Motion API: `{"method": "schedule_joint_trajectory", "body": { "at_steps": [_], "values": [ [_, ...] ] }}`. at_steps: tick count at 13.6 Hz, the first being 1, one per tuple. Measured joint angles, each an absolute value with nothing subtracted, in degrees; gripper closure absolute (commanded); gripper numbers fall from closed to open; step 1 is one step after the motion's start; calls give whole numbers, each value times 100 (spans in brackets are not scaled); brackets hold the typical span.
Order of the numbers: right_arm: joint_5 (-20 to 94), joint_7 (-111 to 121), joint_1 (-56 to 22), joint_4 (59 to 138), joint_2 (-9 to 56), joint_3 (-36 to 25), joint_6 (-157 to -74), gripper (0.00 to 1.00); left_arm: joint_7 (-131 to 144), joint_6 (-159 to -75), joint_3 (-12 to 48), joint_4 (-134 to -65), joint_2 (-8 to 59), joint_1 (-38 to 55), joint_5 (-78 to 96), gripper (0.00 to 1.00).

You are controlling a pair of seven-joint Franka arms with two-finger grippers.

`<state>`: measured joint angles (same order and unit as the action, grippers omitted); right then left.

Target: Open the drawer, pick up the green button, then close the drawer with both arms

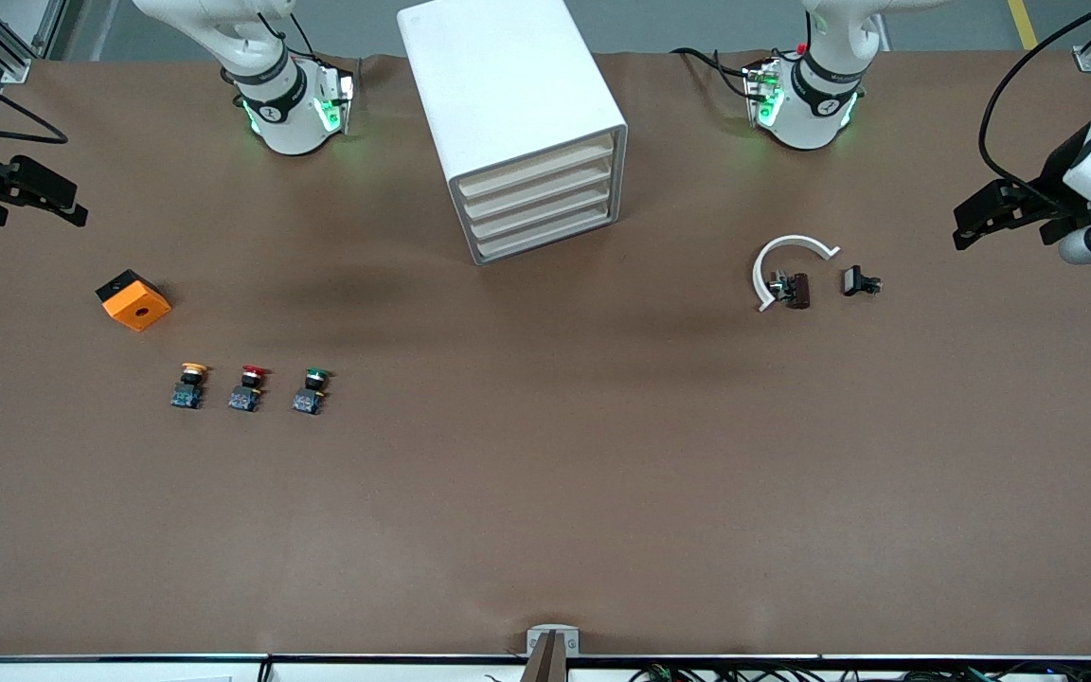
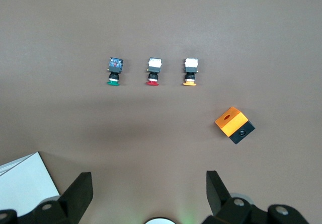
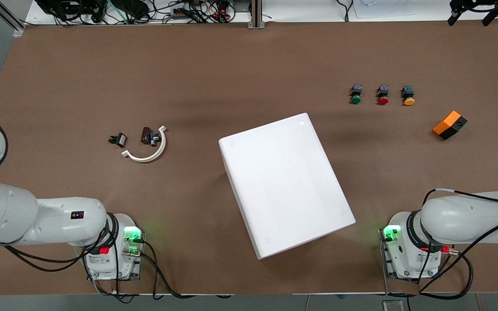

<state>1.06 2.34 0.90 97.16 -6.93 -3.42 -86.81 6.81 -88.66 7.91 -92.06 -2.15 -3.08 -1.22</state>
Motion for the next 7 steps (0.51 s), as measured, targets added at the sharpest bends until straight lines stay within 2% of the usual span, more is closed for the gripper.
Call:
{"method": "schedule_joint_trajectory", "body": {
  "at_steps": [7],
  "values": [
    [106,234,90,9716,-695,-346,-8714,0,681,-8866,791,-9195,-209,-306,-122,0]
  ]
}}
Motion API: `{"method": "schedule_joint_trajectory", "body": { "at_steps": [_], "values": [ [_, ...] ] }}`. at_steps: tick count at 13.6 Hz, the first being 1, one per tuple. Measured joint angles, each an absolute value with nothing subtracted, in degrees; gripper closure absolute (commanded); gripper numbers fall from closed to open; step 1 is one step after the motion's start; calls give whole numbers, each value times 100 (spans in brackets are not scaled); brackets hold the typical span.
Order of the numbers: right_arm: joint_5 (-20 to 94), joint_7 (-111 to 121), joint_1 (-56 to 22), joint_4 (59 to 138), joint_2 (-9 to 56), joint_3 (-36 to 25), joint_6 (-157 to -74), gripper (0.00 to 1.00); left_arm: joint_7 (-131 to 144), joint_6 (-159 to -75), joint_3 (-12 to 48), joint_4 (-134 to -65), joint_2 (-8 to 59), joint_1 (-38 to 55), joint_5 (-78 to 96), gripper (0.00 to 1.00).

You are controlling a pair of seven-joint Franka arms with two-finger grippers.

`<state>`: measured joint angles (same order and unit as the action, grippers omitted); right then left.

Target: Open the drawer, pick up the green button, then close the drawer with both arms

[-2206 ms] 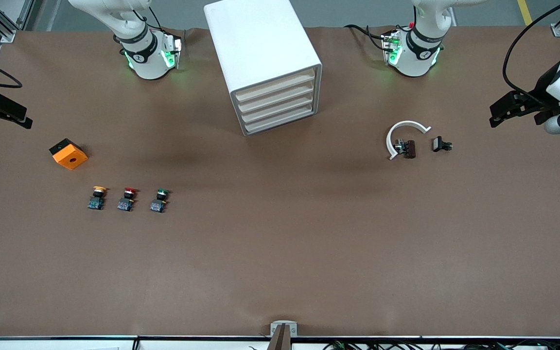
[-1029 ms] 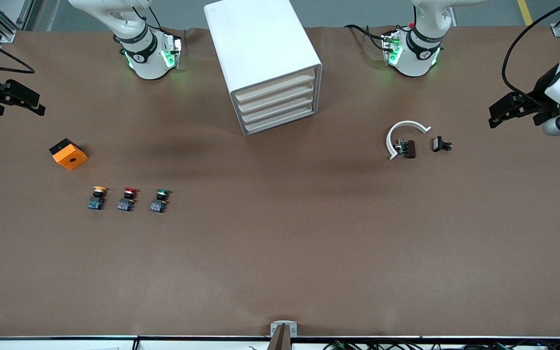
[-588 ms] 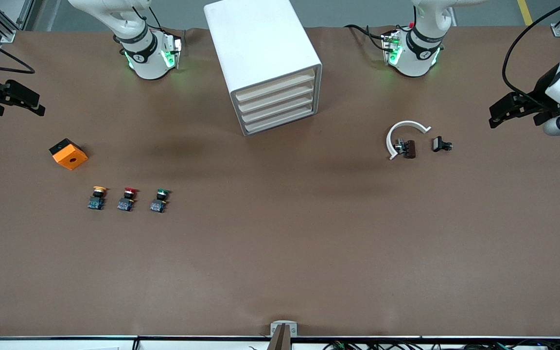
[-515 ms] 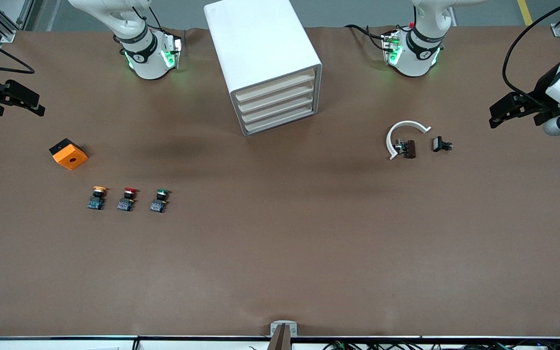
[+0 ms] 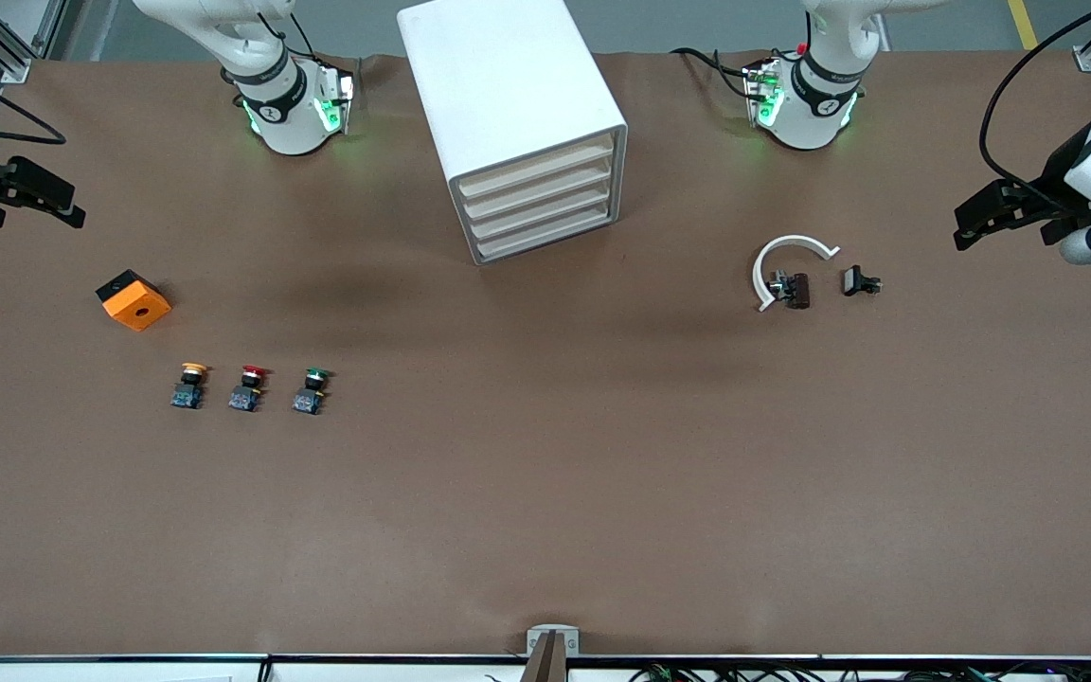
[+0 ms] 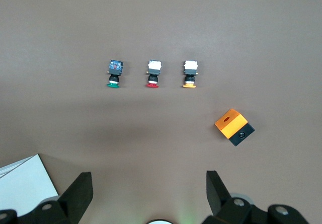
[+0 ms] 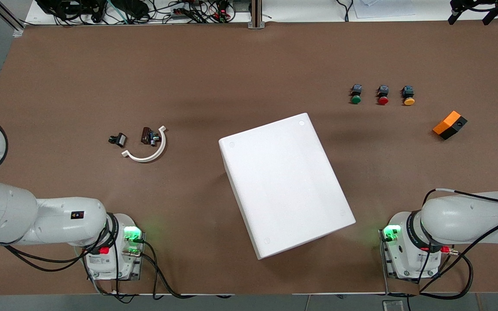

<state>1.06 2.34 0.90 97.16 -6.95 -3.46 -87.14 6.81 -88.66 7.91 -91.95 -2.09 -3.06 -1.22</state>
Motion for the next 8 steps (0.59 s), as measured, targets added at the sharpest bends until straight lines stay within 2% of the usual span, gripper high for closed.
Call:
{"method": "schedule_joint_trajectory", "body": {
  "at_steps": [8],
  "values": [
    [106,234,91,9719,-695,-347,-8796,0,681,-8866,792,-9193,-209,-304,-122,0]
  ]
}}
